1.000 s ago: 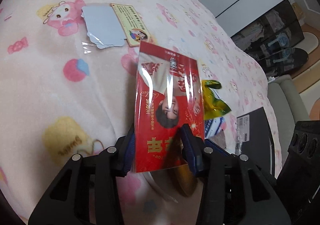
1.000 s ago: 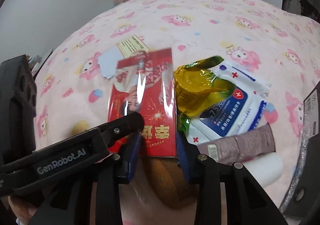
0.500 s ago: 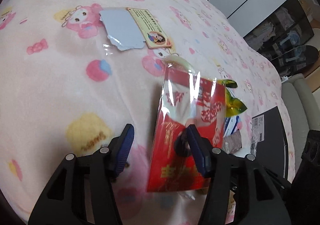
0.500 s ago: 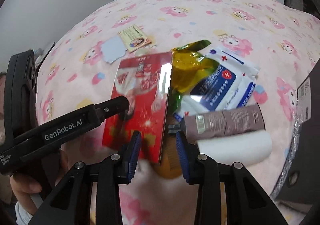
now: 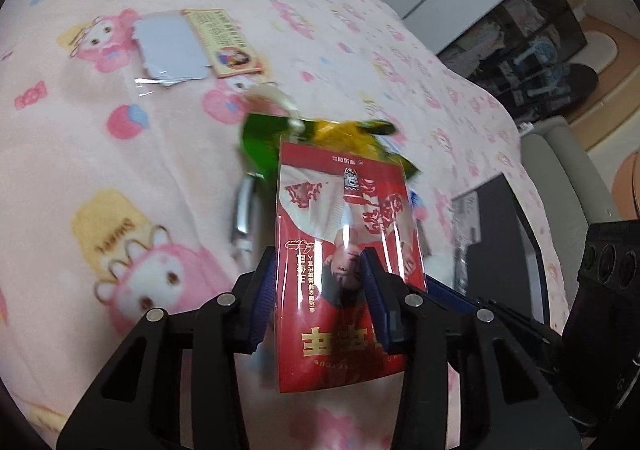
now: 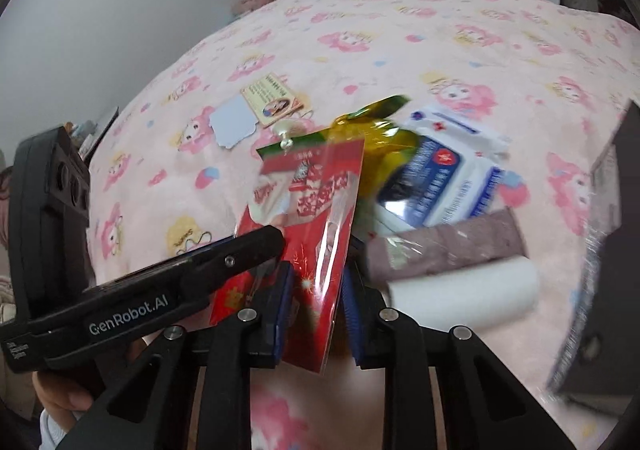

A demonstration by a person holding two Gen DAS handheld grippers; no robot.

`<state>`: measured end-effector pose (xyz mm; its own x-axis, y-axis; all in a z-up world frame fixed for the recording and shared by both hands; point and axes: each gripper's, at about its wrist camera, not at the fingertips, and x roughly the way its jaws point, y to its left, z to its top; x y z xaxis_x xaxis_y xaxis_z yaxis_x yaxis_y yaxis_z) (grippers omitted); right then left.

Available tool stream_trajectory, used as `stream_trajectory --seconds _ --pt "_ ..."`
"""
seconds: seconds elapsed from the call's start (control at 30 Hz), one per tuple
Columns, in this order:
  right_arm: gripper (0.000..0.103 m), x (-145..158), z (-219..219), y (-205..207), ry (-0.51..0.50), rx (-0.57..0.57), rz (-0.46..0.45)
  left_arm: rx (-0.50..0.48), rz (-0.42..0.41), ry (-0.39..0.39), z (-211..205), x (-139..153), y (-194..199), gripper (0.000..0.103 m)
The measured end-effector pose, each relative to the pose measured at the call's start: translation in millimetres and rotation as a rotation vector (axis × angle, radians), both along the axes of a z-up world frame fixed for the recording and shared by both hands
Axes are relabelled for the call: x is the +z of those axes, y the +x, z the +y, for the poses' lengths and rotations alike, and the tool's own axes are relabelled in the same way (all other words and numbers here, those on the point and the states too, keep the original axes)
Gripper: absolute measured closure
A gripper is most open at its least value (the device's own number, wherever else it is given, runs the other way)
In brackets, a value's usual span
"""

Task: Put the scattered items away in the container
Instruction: 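Grasp the red photo packet with the left tool and lift it, then carry the red packet with the left tool over the black box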

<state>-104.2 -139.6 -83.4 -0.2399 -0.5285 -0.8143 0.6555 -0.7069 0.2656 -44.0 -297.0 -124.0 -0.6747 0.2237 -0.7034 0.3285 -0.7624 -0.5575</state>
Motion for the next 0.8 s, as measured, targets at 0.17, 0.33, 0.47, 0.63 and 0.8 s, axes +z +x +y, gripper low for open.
stream_trajectory --seconds 0.17,0.33,0.47,0.63,0.8 --pt "0.082 25 38 15 -0.007 -0.031 0.034 -0.065 0.041 -0.020 37 29 12 0.062" --pt "0.082 55 80 27 -0.035 -0.073 0.073 -0.126 0.087 -0.045 76 63 19 0.062" --pt "0.082 75 112 31 -0.062 -0.120 0.106 -0.182 0.118 -0.064 105 88 12 0.062" --pt "0.082 85 159 26 -0.099 -0.197 0.115 -0.266 0.148 -0.087 148 109 -3 0.062" --pt "0.081 95 206 22 -0.135 -0.274 0.125 -0.343 0.136 -0.078 189 113 -25 0.060"
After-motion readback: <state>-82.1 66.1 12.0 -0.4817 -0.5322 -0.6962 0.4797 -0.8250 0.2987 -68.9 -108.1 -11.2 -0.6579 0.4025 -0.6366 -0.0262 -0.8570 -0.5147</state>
